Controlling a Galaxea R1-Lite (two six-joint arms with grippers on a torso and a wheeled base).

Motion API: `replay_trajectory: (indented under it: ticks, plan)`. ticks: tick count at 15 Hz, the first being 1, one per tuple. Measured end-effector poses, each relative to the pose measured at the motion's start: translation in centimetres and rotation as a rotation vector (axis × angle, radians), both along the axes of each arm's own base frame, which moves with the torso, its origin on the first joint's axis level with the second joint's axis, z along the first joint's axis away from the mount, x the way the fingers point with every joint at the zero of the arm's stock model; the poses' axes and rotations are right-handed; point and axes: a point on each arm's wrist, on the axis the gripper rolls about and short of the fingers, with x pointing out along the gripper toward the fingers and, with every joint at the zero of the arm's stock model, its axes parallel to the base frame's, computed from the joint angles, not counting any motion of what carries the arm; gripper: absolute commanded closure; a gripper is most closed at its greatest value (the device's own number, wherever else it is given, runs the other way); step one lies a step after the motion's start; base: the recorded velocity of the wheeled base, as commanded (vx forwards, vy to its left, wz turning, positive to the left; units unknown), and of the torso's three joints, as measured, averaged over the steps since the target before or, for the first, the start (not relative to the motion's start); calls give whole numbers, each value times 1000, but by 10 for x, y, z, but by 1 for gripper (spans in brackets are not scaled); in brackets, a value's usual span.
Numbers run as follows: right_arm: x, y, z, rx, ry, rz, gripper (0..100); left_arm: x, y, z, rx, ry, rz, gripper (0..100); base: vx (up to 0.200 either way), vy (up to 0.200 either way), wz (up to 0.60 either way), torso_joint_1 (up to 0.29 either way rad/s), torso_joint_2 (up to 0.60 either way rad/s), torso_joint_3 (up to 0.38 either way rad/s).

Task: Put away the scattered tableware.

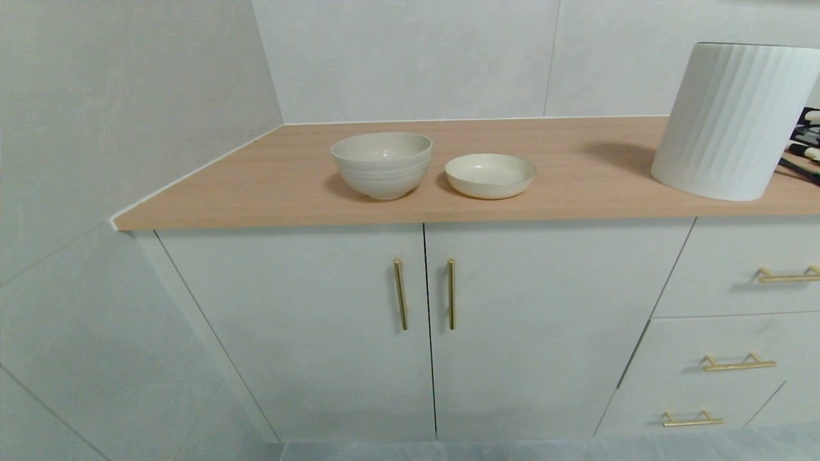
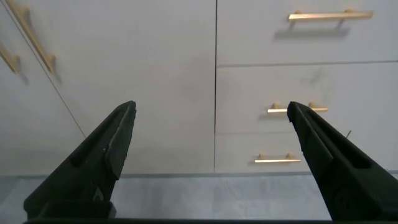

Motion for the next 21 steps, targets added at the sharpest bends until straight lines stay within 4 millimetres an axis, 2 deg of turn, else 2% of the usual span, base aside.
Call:
replay_trajectory:
  ticks: [3,16,17,19,21]
  plan:
    - [0,0,0,0,0,0,0,0,0,0,0,0,0,0,0,0,0,-56,297,220]
    - [0,0,0,-6,-1,3,0,0,0,0,0,-1,0,0,0,0,0,-3,12,7]
    - [-1,0,4,-5,-8,22,0,0,0,0,0,0,0,0,0,0,0,0,0,0]
    - [-8,2,28,2,-83,103,0,0,0,0,0,0,0,0,0,0,0,0,0,0]
    - [-7,4,40,5,-73,175,0,0,0,0,0,0,0,0,0,0,0,0,0,0]
